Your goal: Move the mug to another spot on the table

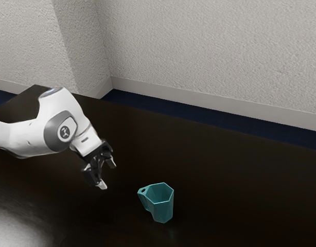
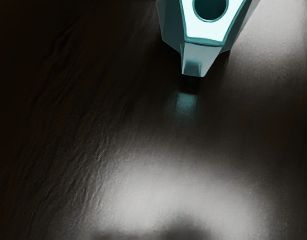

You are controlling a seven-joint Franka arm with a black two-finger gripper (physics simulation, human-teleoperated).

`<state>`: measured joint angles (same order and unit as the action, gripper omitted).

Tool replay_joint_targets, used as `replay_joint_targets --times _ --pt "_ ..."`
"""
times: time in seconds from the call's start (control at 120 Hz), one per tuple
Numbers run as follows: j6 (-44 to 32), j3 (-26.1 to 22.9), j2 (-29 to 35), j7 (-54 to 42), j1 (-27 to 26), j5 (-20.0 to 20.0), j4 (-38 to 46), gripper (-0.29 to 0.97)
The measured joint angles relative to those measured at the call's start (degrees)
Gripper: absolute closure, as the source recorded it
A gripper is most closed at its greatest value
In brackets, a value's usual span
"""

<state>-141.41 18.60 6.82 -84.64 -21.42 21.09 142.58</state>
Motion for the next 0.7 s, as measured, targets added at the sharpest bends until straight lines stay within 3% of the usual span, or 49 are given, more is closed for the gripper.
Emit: replay_joint_targets --times 0.167,0.7 --pt "-1.07 -0.09 -1.8 -8.64 -1.29 4.31 -0.35 0.0" --pt "5.45 -0.15 -3.73 -29.91 -0.87 24.55 -3.53 0.0"
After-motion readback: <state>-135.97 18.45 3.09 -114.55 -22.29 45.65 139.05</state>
